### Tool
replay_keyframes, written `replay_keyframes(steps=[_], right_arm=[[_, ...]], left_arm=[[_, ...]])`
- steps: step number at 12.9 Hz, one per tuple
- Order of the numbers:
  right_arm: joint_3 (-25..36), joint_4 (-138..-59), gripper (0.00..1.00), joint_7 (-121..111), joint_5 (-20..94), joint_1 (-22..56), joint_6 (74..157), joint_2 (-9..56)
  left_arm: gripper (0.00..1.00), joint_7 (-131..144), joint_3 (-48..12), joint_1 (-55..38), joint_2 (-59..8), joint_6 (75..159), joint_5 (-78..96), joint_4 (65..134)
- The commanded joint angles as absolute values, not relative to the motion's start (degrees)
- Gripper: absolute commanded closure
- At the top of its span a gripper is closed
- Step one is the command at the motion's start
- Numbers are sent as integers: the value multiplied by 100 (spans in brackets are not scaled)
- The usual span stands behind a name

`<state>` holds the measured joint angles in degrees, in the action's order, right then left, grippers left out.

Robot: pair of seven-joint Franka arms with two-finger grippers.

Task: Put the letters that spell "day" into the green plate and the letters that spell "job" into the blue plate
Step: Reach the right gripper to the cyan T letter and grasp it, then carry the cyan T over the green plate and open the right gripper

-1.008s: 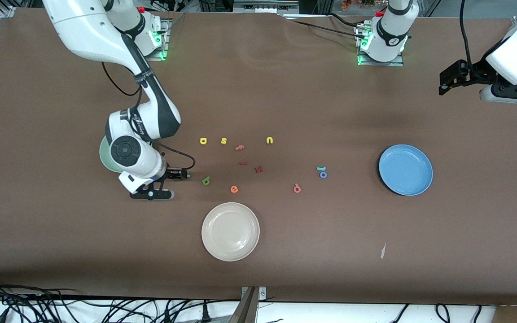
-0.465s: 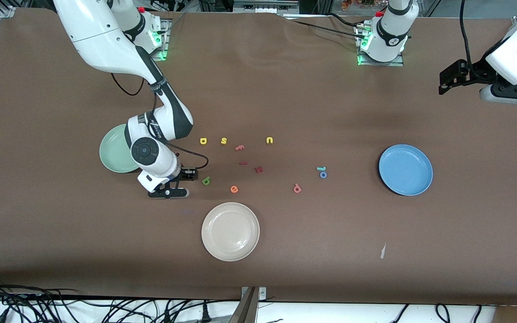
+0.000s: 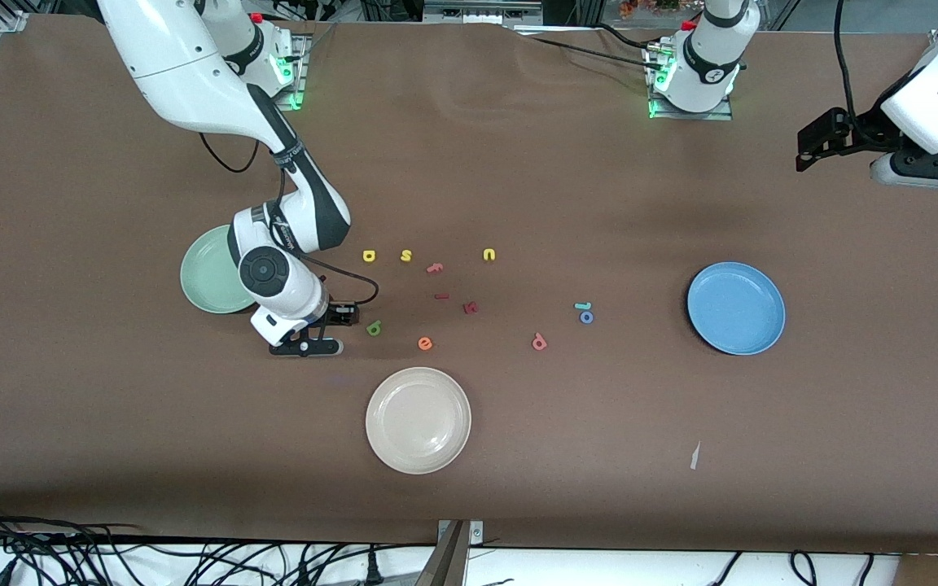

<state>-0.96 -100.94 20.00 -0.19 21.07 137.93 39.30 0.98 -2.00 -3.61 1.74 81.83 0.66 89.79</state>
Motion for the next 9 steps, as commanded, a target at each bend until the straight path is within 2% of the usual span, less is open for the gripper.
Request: replay_keyframes(steps=[1, 3, 5, 6, 8, 9], right_arm=[[-141, -10345, 34, 2048, 26, 2092, 13878, 3823], [-245, -10345, 36, 2048, 26, 2092, 13869, 3823], [-246, -10336, 44, 2039, 18, 2092, 13869, 3823], [-246, -10345, 52, 2022, 18, 2092, 13860, 3823], [-246, -10345, 73, 2004, 18, 2092, 13843, 3823], [-246, -10345, 78, 1934, 9, 2092, 13843, 3815]], left_arm=[[0, 149, -220, -378, 202, 8086, -70, 8930], [0, 149, -229, -378, 202, 8086, -62, 8930], [0, 141, -220, -378, 202, 8086, -70, 8930], [0, 141, -220, -378, 202, 8086, -70, 8930], [0, 149, -220, -378, 202, 8086, -70, 8930], [0, 149, -220, -378, 202, 8086, -70, 8930]])
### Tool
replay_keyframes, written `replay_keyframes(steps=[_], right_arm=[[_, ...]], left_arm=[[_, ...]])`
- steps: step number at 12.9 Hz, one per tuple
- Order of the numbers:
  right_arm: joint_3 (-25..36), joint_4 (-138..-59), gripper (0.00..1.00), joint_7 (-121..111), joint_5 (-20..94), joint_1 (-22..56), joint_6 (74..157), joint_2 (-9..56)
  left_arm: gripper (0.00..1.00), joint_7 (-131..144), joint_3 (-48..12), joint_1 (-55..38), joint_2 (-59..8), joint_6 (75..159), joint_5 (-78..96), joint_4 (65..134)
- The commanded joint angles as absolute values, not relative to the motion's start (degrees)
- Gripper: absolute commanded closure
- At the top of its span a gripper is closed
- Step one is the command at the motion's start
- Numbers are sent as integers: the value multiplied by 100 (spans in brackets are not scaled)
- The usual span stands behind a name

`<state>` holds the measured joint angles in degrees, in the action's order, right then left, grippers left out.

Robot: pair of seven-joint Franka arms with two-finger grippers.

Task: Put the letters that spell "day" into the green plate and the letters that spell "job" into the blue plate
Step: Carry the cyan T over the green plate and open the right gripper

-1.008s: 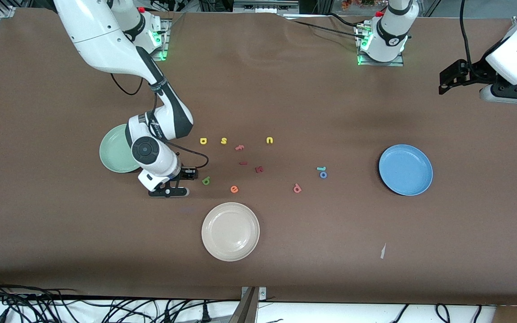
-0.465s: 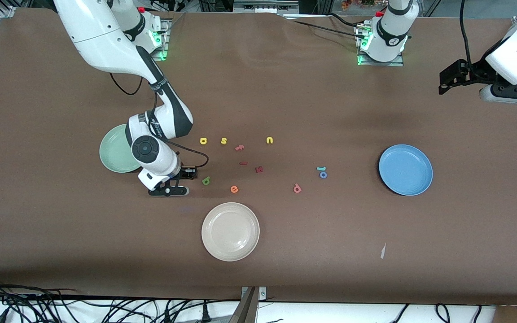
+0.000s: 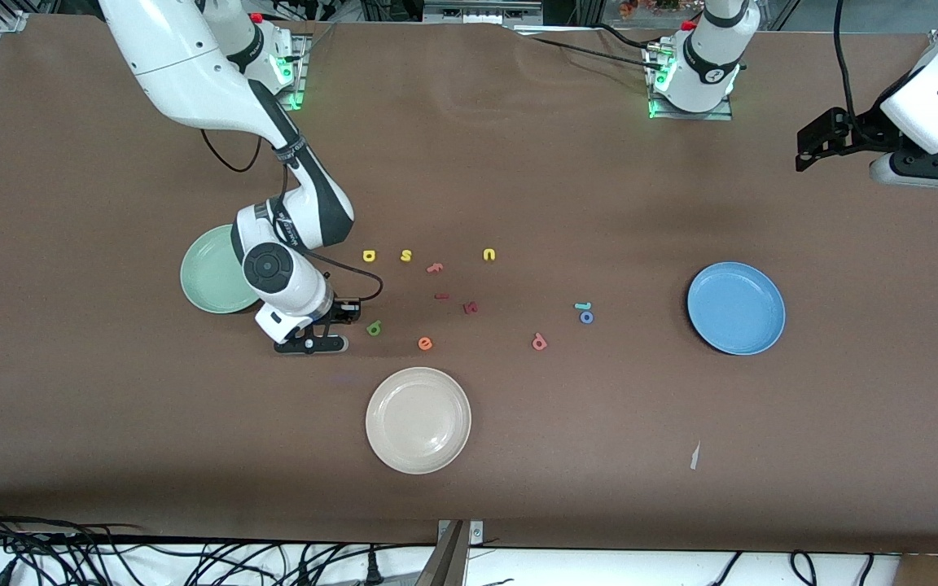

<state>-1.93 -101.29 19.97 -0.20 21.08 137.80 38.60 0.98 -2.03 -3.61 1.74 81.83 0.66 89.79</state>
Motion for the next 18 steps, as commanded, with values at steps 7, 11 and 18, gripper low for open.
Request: replay_keyframes(steps=[7, 11, 18], right_arm=[[60, -10309, 86, 1417, -9, 2030, 12677, 3043], [623, -11106, 85, 423, -9, 2030, 12243, 2165], [1282, -13421, 83, -96, -44, 2030, 13825, 1476]], left_arm=[[0, 71, -211, -387, 124, 8138, -9, 8824], [0, 44, -228, -465, -97, 8165, -9, 8684], [0, 105, -211, -519, -114, 8174, -9, 8684]])
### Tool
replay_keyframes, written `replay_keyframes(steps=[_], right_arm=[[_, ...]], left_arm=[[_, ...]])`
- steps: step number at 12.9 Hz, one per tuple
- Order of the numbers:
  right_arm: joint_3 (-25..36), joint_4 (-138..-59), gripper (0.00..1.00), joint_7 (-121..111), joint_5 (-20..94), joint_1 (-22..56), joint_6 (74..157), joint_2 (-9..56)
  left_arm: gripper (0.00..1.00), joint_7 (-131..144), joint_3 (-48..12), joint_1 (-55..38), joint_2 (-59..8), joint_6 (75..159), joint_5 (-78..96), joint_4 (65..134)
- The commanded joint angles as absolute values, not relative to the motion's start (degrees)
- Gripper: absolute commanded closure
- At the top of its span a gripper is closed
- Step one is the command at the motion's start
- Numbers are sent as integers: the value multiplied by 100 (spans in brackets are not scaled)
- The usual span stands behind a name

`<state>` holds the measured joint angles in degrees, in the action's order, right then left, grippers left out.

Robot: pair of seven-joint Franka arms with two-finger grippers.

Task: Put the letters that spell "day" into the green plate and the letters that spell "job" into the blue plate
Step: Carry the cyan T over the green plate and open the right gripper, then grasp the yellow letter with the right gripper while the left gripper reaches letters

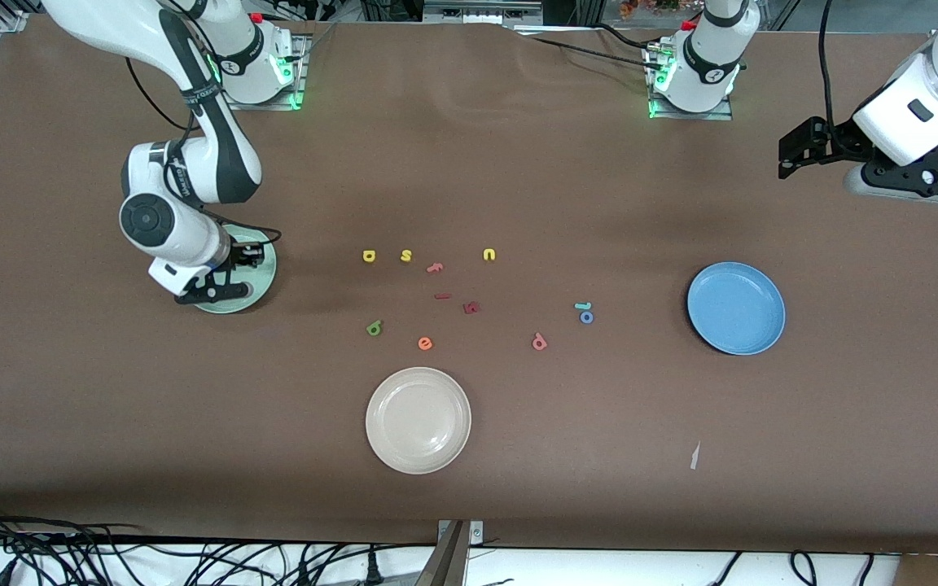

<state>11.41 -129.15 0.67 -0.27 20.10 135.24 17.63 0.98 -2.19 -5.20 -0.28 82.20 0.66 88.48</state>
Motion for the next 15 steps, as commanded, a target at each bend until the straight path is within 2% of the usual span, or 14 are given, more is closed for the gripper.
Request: replay_keyframes(steps=[1, 2, 5, 7, 8, 10, 13, 14, 15], right_arm=[[1292, -13421, 62, -97, -35, 2030, 13825, 1520], [1292, -13412, 1, -10, -18, 2022, 13799, 1555], [1170, -13124, 0, 358, -9, 2048, 13274, 1407], [688, -12650, 0, 1251, 17, 2074, 12650, 1415], [381, -12517, 0, 1901, 18, 2092, 12587, 1450], [-42, -12428, 0, 2773, 26, 2161, 12892, 1564], [-167, -12419, 1, 3708, 18, 2512, 13523, 1862], [-176, -12384, 2, 3866, 18, 2670, 13918, 2072], [-176, -12253, 9, 3989, 18, 2802, 14113, 2266]], left_arm=[[0, 114, -211, -536, -123, 8183, -17, 8684], [0, 114, -211, -554, -132, 8235, -26, 8684], [0, 105, -202, -518, -141, 8279, -9, 8684], [0, 114, -220, -571, -150, 8253, -26, 8701], [0, 114, -228, -571, -158, 8166, -35, 8701], [0, 106, -211, -571, -167, 8218, -9, 8684], [0, 114, -228, -615, -193, 8218, -9, 8684], [0, 45, -263, -676, -324, 8270, 9, 8692], [0, 61, -351, -772, -369, 8314, -52, 8692]])
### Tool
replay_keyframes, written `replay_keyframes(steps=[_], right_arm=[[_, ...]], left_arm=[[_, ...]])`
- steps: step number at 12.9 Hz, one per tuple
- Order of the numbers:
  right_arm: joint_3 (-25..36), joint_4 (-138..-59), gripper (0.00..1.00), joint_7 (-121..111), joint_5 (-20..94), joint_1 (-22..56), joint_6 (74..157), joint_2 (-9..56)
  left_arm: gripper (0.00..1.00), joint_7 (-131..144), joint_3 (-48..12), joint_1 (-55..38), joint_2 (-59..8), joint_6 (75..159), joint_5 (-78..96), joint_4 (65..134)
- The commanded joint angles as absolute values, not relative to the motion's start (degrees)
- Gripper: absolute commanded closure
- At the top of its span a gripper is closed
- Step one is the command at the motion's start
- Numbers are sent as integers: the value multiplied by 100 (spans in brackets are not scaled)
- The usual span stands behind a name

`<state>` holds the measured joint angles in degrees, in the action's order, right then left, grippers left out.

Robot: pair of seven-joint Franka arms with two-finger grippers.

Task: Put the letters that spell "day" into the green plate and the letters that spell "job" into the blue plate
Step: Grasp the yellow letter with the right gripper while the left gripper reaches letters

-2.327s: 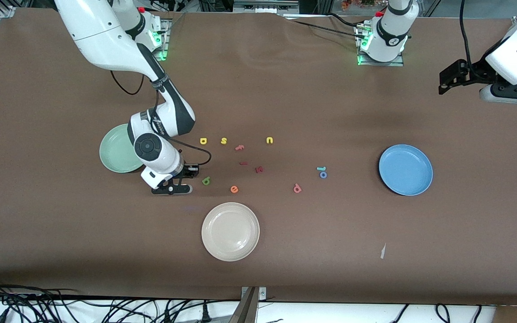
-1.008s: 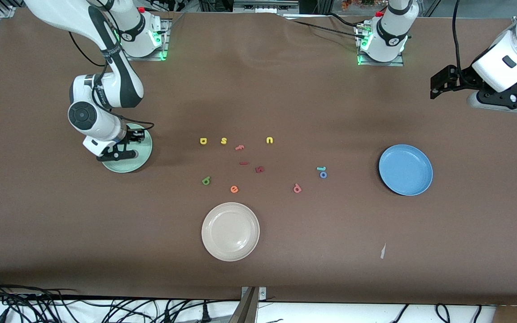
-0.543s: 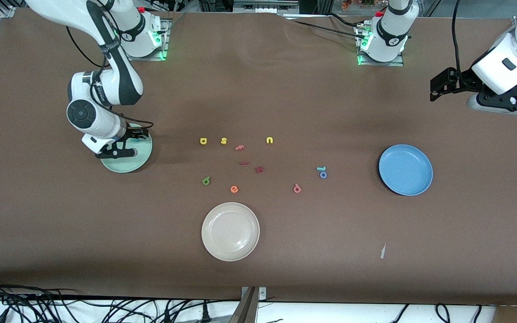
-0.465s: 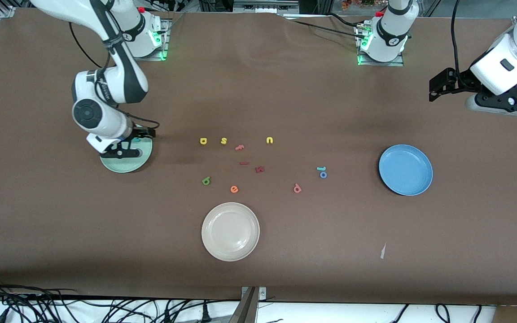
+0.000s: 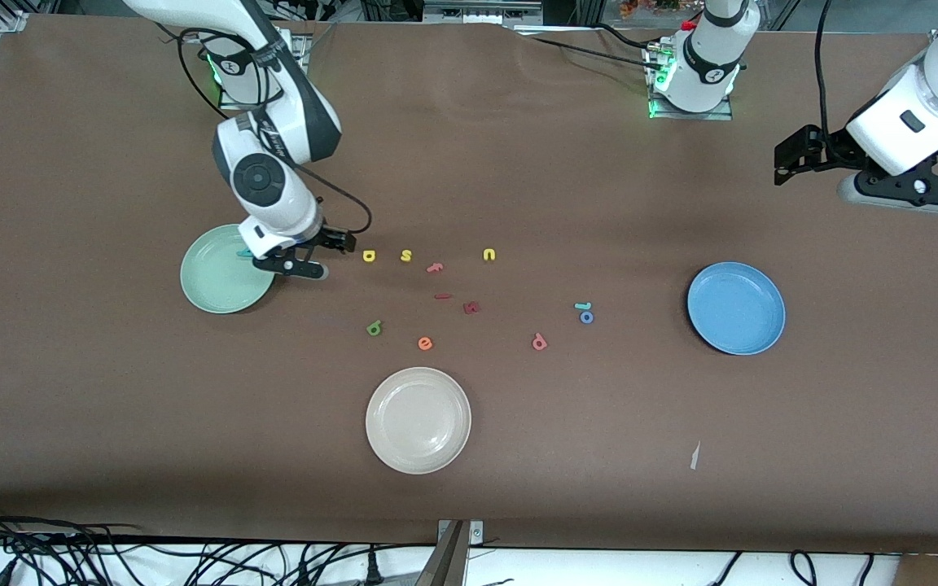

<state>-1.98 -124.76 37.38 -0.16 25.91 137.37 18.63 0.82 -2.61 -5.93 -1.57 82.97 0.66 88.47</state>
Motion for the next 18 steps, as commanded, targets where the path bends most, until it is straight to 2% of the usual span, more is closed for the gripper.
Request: replay_keyframes(steps=[1, 2, 10, 11, 13, 14, 16, 18], right_arm=[[-176, -12113, 19, 3999, 18, 2882, 14115, 2389], [-176, -12077, 27, 4008, 18, 2996, 14133, 2452], [-176, -12015, 32, 3999, 18, 3234, 14519, 2856], [-176, -12015, 38, 3990, 18, 3234, 14511, 2856], [-184, -12023, 58, 3999, 18, 3287, 14511, 2856], [-185, -12032, 69, 3999, 18, 3296, 14502, 2856], [-176, -12041, 85, 3947, 18, 3296, 14493, 2856], [-132, -12006, 87, 3859, 18, 3270, 14441, 2734]], left_arm=[[0, 44, -360, -791, -491, 8445, -9, 8727], [0, 35, -413, -800, -718, 8794, 26, 8841], [0, -43, -457, -1169, -1993, 9992, 26, 8982], [0, -157, -457, -1230, -2187, 10037, 18, 8974], [4, -115, -457, -1265, -2354, 10238, 44, 8991], [5, -45, -457, -1327, -2434, 10457, 105, 9052], [5, 192, -457, -1450, -2584, 11219, 456, 9411], [5, 386, -457, -1599, -2671, 11976, 466, 9772]])
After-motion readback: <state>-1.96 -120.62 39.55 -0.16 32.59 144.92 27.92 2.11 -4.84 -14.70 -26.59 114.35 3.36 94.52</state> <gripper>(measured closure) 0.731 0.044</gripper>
